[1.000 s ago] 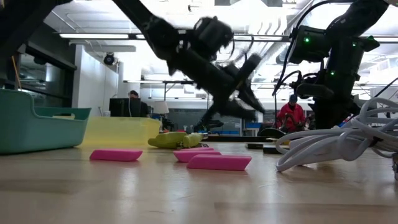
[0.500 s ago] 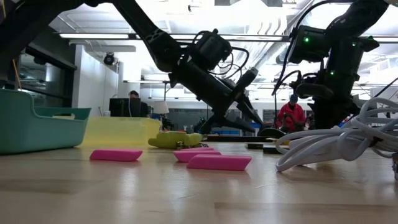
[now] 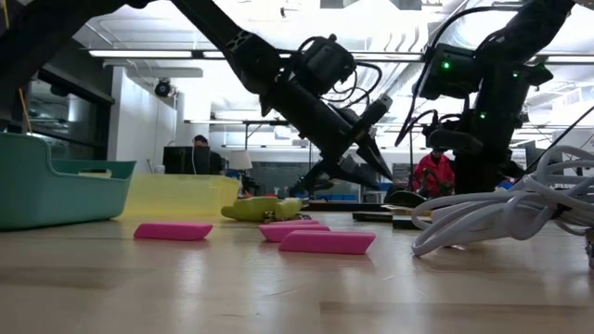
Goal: Pick & Place School Supplies
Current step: Put the middle yellow crayon box into the yellow bin
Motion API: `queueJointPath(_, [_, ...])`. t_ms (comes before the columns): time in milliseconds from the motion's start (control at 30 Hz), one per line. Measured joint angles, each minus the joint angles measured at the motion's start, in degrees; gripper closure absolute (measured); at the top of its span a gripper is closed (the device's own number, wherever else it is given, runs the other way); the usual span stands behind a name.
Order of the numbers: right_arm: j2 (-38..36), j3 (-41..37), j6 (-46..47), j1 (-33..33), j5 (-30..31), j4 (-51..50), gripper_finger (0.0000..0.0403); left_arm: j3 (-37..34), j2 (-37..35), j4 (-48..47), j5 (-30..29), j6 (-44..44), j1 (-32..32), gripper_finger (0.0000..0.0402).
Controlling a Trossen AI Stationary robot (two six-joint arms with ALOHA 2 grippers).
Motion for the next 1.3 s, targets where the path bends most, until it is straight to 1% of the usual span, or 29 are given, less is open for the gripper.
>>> queueJointPath(100, [0.05, -0.06, -0.02, -0.02, 0.02, -0.4, 0.0401, -0.08, 0.82, -0.66, -0.67, 0.06, 0.0, 0.0293])
queueJointPath(167, [0.07, -0.08, -0.04, 0.0, 0.02, -0.45, 0.0401, 0.47, 1.78, 0.53, -0.92, 0.06, 0.04, 0.0293])
queueJointPath(233, [0.08, -0.12, -0.04, -0.02, 0.02, -0.31, 0.0401, 0.56, 1.97, 0.43, -0.15, -0.01, 0.27, 0.0293])
queueJointPath(300, [0.08, -0.12, -0.04, 0.0, 0.04, -0.38, 0.0401, 0.68, 3.03, 2.7, 0.7, -0.6, 0.51, 0.0293])
queueJointPath(400, [0.1, -0.14, -0.04, -0.02, 0.0, -0.4, 0.0401, 0.5, 3.46, 2.08, 2.21, -1.48, 0.56, 0.0293])
queueJointPath(467, [0.1, -0.17, -0.04, -0.02, 0.02, -0.34, 0.0401, 0.65, 3.93, 2.4, 2.02, -1.64, 0.6, 0.0293])
queueJointPath(933, [0.14, -0.21, -0.04, 0.0, 0.0, -0.23, 0.0401, 0.59, 4.17, 2.21, 3.2, -2.03, 0.7, 0.0293])
queueJointPath(1300, [0.16, -0.23, -0.07, 0.0, -0.02, -0.19, 0.0401, 0.57, 4.24, 4.0, 4.82, -1.82, 0.7, 0.0293])
